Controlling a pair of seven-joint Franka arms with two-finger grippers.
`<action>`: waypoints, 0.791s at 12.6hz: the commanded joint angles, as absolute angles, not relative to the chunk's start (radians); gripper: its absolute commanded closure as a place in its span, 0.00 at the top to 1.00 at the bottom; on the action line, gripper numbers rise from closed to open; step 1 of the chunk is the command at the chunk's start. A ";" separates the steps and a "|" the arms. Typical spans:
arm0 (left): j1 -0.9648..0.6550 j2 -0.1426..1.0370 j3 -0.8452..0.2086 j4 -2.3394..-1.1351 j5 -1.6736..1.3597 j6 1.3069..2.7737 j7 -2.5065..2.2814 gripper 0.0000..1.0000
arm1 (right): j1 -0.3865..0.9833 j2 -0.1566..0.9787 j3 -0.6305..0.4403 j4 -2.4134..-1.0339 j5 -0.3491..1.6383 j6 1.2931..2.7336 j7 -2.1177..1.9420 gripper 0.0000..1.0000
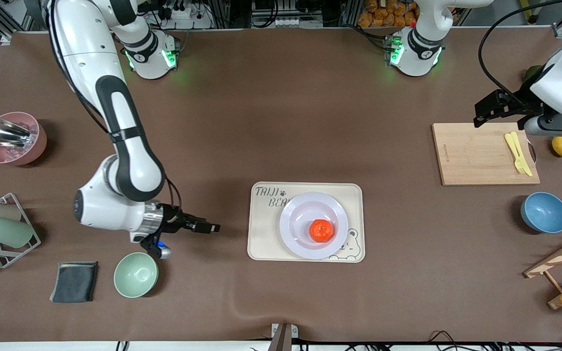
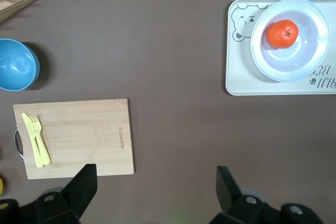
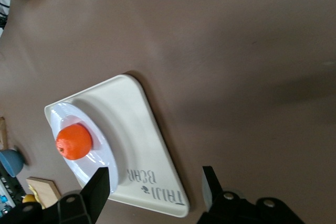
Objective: Place orange and plate with both arms
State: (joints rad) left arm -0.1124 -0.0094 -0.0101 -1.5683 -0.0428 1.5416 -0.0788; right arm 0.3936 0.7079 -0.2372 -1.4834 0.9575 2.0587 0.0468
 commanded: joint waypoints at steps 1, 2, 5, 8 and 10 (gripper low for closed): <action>-0.109 -0.011 -0.009 -1.566 -0.057 1.546 -0.092 1.00 | 0.376 0.669 -0.331 -1.493 0.930 1.923 -0.018 0.93; -0.109 -0.011 -0.009 -1.566 -0.057 1.548 -0.094 1.00 | 0.368 0.670 -0.381 -1.465 0.914 1.840 -0.079 0.94; -0.110 -0.011 -0.009 -1.568 -0.057 1.548 -0.095 1.00 | 0.270 0.663 -0.390 -1.448 0.839 1.778 -0.245 1.00; -0.109 -0.009 -0.009 -1.568 -0.057 1.549 -0.095 1.00 | 0.194 0.599 -0.384 -1.442 0.711 1.767 -0.348 1.00; -0.109 -0.009 -0.009 -1.568 -0.055 1.549 -0.095 1.00 | 0.112 0.528 -0.303 -1.425 0.587 1.717 -0.345 1.00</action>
